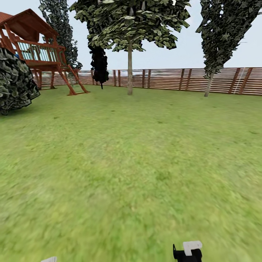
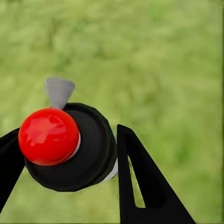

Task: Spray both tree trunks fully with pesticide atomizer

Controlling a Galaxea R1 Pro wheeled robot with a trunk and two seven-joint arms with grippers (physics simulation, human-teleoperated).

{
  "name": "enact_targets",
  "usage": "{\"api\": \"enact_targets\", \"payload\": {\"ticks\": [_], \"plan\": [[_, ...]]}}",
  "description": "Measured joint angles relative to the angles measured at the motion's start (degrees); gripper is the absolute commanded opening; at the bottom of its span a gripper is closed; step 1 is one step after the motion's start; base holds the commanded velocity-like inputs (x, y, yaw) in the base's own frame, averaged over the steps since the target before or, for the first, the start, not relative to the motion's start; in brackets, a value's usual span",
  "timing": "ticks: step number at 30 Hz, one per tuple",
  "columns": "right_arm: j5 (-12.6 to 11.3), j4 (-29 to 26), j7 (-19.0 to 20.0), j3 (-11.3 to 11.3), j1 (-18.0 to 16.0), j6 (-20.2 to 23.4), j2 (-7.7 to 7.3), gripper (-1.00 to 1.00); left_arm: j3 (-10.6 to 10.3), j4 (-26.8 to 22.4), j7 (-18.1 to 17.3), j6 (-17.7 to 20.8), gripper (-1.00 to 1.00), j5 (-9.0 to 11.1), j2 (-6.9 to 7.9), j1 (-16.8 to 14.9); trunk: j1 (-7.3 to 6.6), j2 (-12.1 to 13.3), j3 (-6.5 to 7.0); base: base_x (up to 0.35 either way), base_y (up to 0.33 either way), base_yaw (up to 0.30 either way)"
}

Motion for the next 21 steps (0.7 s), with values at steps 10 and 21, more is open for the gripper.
{"api": "enact_targets", "payload": {"ticks": [10,21], "plan": [[0.0,0.02,0.0,0.0,0.0,0.0,0.02,1.0,-0.01,0.0,0.0,0.0,-1.0,0.0,0.03,0.0,0.0,0.0,0.0,0.339,0.0,0.0],[0.0,-0.01,0.0,0.0,0.0,0.0,0.02,1.0,-0.01,0.0,0.0,0.0,-1.0,-0.01,0.03,0.0,0.0,0.0,0.0,0.339,0.0,0.0]]}}
